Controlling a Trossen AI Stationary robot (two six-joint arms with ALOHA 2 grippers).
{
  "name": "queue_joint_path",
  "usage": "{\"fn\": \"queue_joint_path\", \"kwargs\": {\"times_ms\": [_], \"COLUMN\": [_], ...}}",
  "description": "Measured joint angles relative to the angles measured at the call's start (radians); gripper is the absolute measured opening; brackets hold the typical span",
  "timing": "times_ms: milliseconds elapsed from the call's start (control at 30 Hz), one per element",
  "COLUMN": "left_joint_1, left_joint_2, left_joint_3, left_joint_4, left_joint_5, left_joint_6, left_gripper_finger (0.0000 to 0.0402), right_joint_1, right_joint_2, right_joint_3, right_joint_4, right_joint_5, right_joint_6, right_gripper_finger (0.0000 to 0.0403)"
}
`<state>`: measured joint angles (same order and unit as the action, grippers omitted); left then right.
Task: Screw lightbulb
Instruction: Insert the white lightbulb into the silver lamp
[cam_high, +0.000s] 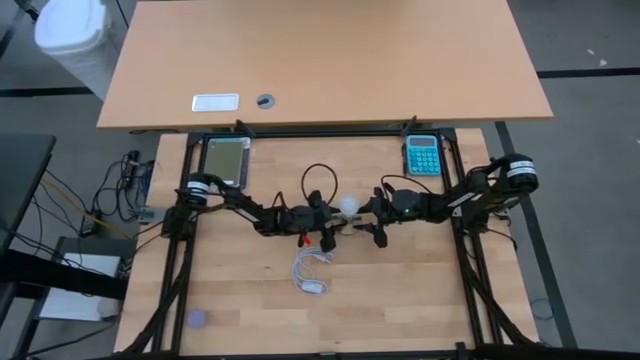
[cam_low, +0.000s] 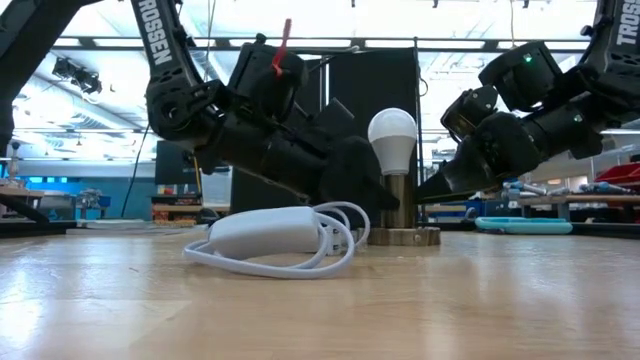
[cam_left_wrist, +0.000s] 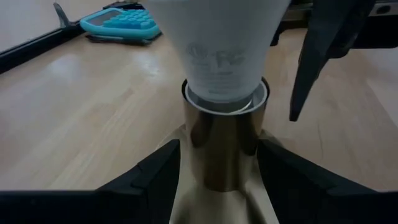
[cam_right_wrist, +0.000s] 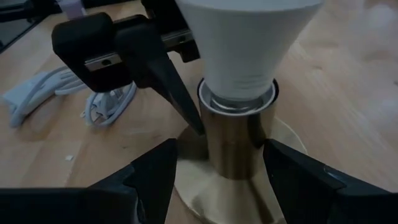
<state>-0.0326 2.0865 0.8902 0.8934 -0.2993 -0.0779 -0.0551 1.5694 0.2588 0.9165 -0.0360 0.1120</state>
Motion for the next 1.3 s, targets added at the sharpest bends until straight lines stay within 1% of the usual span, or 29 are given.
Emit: {"fn": "queue_joint_path", "kwargs": {"times_ms": [300,467,667,833,1000,1067,1167,1300], "left_joint_1": [0.000,0.000,0.000,0.000,0.000,0.000,0.000,0.000], "left_joint_2": [0.000,0.000,0.000,0.001,0.001,0.001,0.001,0.001], "left_joint_3": [0.023,0.032,0.032,0.032,0.032,0.032,0.032,0.032], "left_joint_4": [0.007,0.002,-0.011,-0.025,-0.021,-0.016,-0.017,-0.017], "left_joint_5": [-0.003,-0.005,-0.018,-0.018,-0.021,-0.022,-0.022,-0.031], "left_joint_6": [0.004,0.050,0.052,0.050,0.033,0.023,0.022,0.022], "left_gripper_finger": [0.0219,0.0218,0.0218,0.0218,0.0218,0.0218,0.0218,0.0218], "right_joint_1": [0.000,0.000,0.000,0.000,-0.001,-0.002,-0.003,0.003], "right_joint_2": [0.000,0.000,-0.002,-0.045,-0.124,-0.139,-0.135,-0.090], "right_joint_3": [0.002,0.003,0.003,0.003,0.003,0.003,0.003,0.003], "right_joint_4": [0.000,-0.002,-0.049,-0.113,-0.204,-0.208,-0.205,-0.183], "right_joint_5": [-0.010,-0.011,0.000,0.017,0.042,0.038,0.015,0.012], "right_joint_6": [0.000,-0.006,-0.023,-0.029,-0.030,-0.033,-0.033,-0.006], "right_gripper_finger": [0.0242,0.0242,0.0242,0.0242,0.0242,0.0242,0.0242,0.0242]}}
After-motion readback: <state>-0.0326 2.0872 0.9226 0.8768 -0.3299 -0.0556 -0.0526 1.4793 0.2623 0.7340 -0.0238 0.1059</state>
